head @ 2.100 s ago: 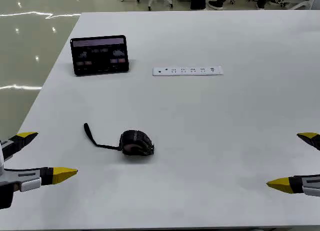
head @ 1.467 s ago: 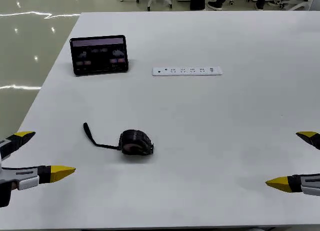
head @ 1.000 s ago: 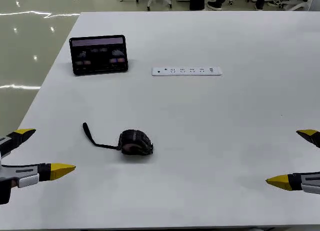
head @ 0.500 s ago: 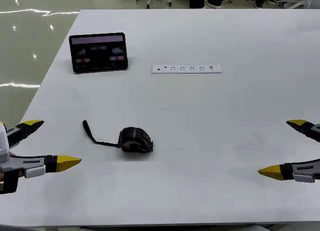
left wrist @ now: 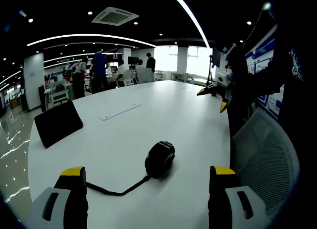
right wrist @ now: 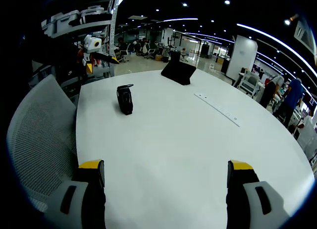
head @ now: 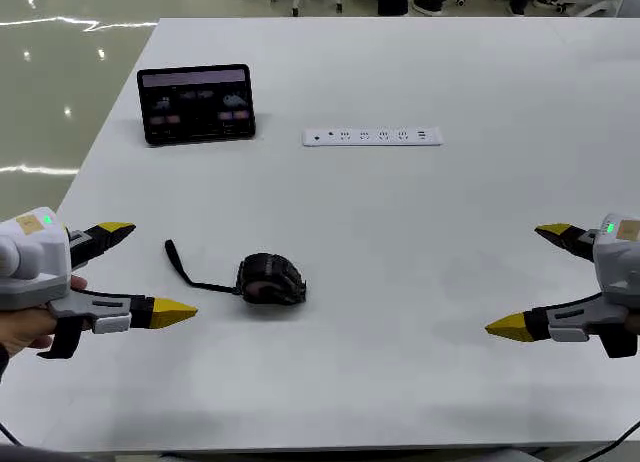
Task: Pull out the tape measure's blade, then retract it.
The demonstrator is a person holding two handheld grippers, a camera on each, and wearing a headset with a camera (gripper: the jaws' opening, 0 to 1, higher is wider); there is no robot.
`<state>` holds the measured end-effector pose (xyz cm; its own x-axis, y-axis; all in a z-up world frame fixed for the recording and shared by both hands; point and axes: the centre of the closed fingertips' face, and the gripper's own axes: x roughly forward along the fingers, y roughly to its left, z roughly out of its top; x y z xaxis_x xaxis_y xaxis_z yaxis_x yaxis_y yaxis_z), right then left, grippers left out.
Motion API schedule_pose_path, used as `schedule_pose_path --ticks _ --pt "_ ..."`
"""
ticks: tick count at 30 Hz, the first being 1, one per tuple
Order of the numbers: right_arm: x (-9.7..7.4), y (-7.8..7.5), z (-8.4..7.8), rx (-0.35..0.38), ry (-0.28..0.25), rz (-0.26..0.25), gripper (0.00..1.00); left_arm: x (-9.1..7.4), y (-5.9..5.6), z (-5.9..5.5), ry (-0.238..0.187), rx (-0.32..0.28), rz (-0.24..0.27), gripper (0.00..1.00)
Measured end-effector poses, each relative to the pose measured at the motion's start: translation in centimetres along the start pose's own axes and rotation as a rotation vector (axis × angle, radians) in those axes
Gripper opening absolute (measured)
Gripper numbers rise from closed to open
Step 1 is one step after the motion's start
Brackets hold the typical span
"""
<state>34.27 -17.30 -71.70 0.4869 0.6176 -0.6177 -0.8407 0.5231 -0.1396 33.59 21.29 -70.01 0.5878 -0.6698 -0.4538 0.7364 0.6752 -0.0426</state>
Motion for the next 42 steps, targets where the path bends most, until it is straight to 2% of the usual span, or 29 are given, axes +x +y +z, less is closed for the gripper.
schedule_pose_path --ticks 4,9,10,12,14,16,19,23,24,25,27,31,34,35,36,39,41,42 --pt "0.5 -0.1 0.3 0.002 -0.002 0.009 1.00 0.4 0.1 0.4 -0.020 -0.035 -0.009 1.00" --pt "0.8 0.1 0.9 -0.015 -0.031 0.022 1.00 0.5 0.3 0.6 -0.028 -0.026 -0.007 1.00" --pt "0.9 0.1 1.1 -0.020 -0.041 0.026 1.00 0.5 0.3 0.5 -0.026 -0.027 -0.009 1.00" --pt "1.2 0.9 1.3 -0.002 -0.050 0.076 1.00 0.5 0.1 0.4 -0.021 -0.034 -0.021 1.00" --pt "1.5 0.8 1.5 -0.020 -0.056 0.061 1.00 0.6 0.0 0.4 -0.023 -0.038 -0.030 1.00" --pt "2.0 0.8 1.5 -0.019 -0.051 0.067 1.00 0.7 -0.3 0.4 -0.022 -0.074 -0.056 1.00" --pt "2.7 1.0 1.9 -0.025 -0.060 0.078 1.00 1.2 -0.1 0.0 0.007 -0.076 -0.049 1.00" --pt "3.6 1.4 2.3 0.004 -0.068 0.112 1.00 1.7 -0.3 0.1 0.002 -0.083 -0.057 0.99" --pt "3.9 1.9 2.4 0.032 -0.072 0.140 0.99 1.8 -0.3 0.1 0.002 -0.086 -0.059 0.99" --pt "4.1 2.3 2.0 0.046 -0.043 0.165 0.90 2.0 -0.3 0.1 -0.003 -0.083 -0.057 0.99" --pt "4.6 2.7 2.2 0.018 -0.051 0.183 0.82 2.2 -0.3 0.1 -0.006 -0.077 -0.057 0.99" --pt "5.6 3.2 2.9 0.002 -0.063 0.184 0.82 2.5 0.1 -0.2 0.006 -0.065 -0.041 0.96" --pt "6.1 3.2 2.9 0.022 -0.036 0.183 0.80 2.7 0.2 -0.3 0.010 -0.070 -0.041 0.96" --pt "6.2 3.4 3.4 0.010 -0.067 0.193 0.79 2.7 0.3 -0.3 0.008 -0.073 -0.039 0.96" --pt "6.2 3.5 3.7 0.011 -0.083 0.198 0.78 2.8 0.3 -0.3 0.007 -0.075 -0.040 0.96" --pt "6.9 4.2 3.2 0.047 -0.041 0.236 0.66 3.1 0.1 -0.4 0.014 -0.075 -0.056 0.93" --pt "7.4 4.3 3.2 0.043 -0.040 0.229 0.72 3.4 0.1 -0.5 0.021 -0.076 -0.059 0.93" --pt "7.6 4.4 3.3 0.048 -0.045 0.237 0.71 3.7 0.1 -0.6 0.025 -0.079 -0.061 0.94"
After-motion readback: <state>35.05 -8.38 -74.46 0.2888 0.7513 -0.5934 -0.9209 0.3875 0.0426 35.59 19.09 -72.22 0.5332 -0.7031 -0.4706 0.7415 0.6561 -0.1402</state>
